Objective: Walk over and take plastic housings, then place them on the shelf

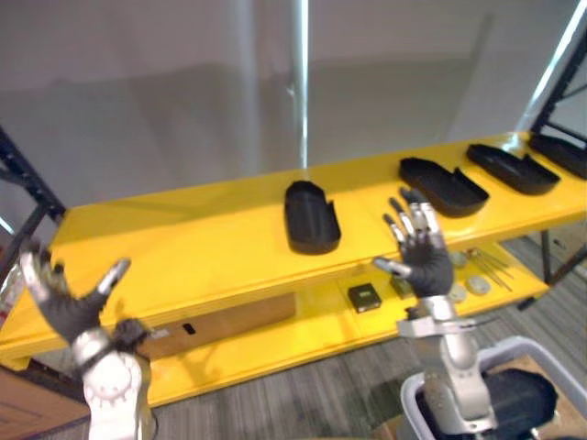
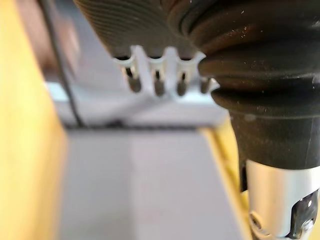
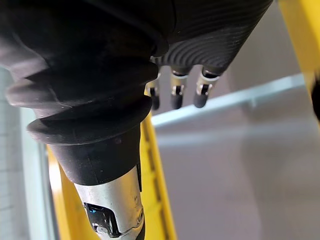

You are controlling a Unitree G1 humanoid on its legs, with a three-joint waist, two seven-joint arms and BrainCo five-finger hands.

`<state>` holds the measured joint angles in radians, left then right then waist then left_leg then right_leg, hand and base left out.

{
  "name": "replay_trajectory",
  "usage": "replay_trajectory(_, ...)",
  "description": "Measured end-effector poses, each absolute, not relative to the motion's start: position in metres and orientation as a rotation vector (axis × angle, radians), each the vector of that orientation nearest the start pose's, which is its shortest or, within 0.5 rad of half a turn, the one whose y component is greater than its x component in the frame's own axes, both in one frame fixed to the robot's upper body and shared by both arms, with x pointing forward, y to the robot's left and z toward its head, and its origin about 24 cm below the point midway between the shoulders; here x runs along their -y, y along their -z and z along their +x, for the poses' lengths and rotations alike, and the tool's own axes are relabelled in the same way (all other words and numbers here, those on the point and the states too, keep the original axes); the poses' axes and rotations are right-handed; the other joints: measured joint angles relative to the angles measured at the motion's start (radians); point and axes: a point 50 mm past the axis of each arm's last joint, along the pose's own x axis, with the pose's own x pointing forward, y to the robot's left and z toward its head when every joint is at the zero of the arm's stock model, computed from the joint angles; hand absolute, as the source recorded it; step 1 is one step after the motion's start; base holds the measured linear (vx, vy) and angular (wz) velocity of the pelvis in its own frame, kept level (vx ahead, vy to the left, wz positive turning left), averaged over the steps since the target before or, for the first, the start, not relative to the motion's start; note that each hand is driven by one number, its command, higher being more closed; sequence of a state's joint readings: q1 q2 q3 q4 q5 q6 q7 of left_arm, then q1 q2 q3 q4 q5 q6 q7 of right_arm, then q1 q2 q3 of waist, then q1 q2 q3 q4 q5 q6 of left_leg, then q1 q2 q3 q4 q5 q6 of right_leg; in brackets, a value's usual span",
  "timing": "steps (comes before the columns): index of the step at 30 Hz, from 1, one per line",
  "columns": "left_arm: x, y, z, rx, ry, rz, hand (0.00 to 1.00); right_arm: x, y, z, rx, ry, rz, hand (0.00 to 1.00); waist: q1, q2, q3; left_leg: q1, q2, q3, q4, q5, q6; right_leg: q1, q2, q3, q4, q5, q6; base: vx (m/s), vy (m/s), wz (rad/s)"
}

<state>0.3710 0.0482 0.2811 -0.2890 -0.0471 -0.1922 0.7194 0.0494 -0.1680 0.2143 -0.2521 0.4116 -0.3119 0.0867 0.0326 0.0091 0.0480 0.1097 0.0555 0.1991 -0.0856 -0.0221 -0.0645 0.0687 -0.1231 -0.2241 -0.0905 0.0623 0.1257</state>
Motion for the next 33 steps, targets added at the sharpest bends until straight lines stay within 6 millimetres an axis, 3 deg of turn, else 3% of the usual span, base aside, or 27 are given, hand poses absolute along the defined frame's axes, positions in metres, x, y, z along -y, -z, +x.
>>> replay_trajectory(3,-0.274,-0.013,0.125,-0.037,-1.206,0.133,0.00,0.108,-0.108,0.238,0.433,-0.377,0.310,0.00,0.013,-0.001,0.000,-0.008,0.003,-0.005,0.000,0.015,-0.003,-0.001,-0.001,-0.015,0.001,-0.008,0.008,0.02,0.010,0.04)
replay_trajectory(6,-0.273,0.036,0.107,-0.291,-1.213,0.189,0.00,0.082,-0.111,0.244,0.425,-0.483,0.314,0.00,0.019,-0.019,-0.015,-0.008,0.002,-0.030,0.000,0.033,-0.007,0.005,-0.001,-0.027,0.001,-0.006,0.005,0.07,0.001,0.15)
replay_trajectory(7,-0.271,0.044,0.104,-0.335,-1.205,0.197,0.00,0.077,-0.112,0.245,0.426,-0.503,0.314,0.00,0.024,-0.024,-0.017,-0.008,0.002,-0.032,0.000,0.033,-0.007,0.006,-0.001,-0.030,0.003,-0.002,0.000,0.11,-0.007,0.12)
replay_trajectory(9,-0.260,0.077,0.089,-0.528,-1.123,0.223,0.00,0.061,-0.112,0.256,0.392,-0.527,0.306,0.00,0.040,-0.046,-0.021,-0.007,0.000,-0.053,0.005,0.040,-0.005,0.020,-0.005,-0.056,0.010,0.028,-0.023,0.14,-0.008,0.26)
replay_trajectory(12,-0.240,0.111,0.069,-0.732,-0.974,0.209,0.00,0.052,-0.102,0.277,0.291,-0.480,0.281,0.00,0.071,-0.058,-0.023,-0.004,0.002,-0.064,0.005,0.040,-0.005,0.030,-0.001,-0.077,0.010,0.029,-0.027,0.12,-0.007,0.26)
replay_trajectory(14,-0.234,0.124,0.055,-0.823,-0.933,0.167,0.00,0.048,-0.094,0.287,0.241,-0.442,0.271,0.00,0.075,-0.059,-0.008,0.000,-0.004,-0.081,0.005,0.039,-0.006,0.041,-0.002,-0.085,0.010,0.028,-0.029,0.04,0.008,0.16)
replay_trajectory(20,-0.227,0.140,0.030,-0.946,-0.860,0.095,0.00,0.040,-0.067,0.297,0.116,-0.359,0.226,0.00,0.114,-0.036,0.052,0.030,-0.006,-0.082,0.005,0.034,-0.004,0.070,-0.004,-0.088,0.010,0.014,-0.034,-0.04,-0.002,-0.02)
replay_trajectory(26,-0.221,0.147,0.015,-1.007,-0.855,0.008,0.00,0.038,-0.063,0.309,0.060,-0.227,0.196,0.00,0.121,-0.033,0.063,0.026,-0.003,-0.092,0.000,0.031,-0.007,0.072,-0.002,-0.107,0.010,-0.007,-0.032,-0.04,-0.010,0.06)
replay_trajectory(33,-0.221,0.147,0.024,-0.980,-0.832,-0.016,0.00,0.033,-0.054,0.313,-0.017,-0.164,0.183,0.00,0.140,-0.038,0.086,0.026,-0.006,-0.107,0.005,0.030,-0.007,0.084,-0.005,-0.122,0.010,-0.004,-0.025,0.05,0.007,0.07)
